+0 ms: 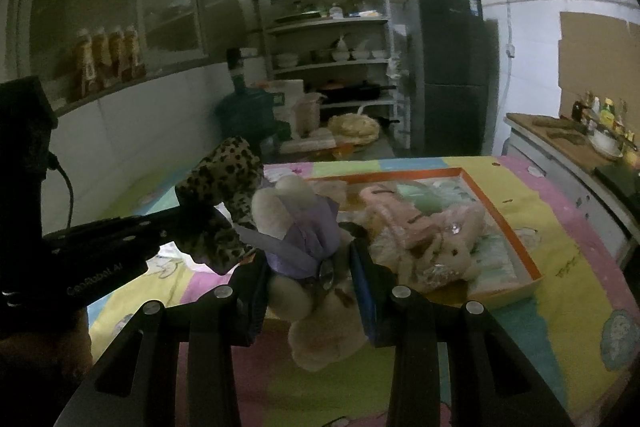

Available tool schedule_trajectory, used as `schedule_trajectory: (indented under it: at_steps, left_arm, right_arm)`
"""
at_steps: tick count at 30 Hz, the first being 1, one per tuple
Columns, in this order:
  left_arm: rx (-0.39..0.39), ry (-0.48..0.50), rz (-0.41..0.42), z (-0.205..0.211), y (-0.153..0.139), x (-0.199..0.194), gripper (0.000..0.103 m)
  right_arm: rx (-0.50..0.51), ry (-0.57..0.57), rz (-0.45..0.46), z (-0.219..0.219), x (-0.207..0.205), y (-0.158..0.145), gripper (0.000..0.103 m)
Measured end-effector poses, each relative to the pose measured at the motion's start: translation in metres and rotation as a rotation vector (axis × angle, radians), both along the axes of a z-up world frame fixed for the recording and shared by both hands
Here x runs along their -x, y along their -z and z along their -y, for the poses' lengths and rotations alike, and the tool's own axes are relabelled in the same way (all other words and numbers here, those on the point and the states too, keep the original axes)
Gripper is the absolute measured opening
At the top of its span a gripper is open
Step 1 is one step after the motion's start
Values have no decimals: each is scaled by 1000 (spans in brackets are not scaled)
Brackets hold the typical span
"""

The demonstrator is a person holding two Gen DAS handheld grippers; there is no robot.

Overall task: Organize soft objects
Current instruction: 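Lower and open the left gripper to drop the cloth while the right gripper releases the bunny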

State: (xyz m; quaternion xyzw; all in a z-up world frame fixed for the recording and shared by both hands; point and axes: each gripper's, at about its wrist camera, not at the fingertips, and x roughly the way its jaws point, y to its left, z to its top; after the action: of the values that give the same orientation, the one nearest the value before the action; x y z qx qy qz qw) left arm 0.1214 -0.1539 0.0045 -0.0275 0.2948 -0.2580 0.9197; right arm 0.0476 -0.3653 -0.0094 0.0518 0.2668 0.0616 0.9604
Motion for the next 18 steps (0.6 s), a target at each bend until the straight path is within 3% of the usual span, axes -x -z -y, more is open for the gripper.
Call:
schedule_trajectory:
  at_steps: [18]
  left_arm:
    - [-25,-40,-69,44,15,-46,6]
  right_arm:
    - [-32,47,1,38,-35,15,38]
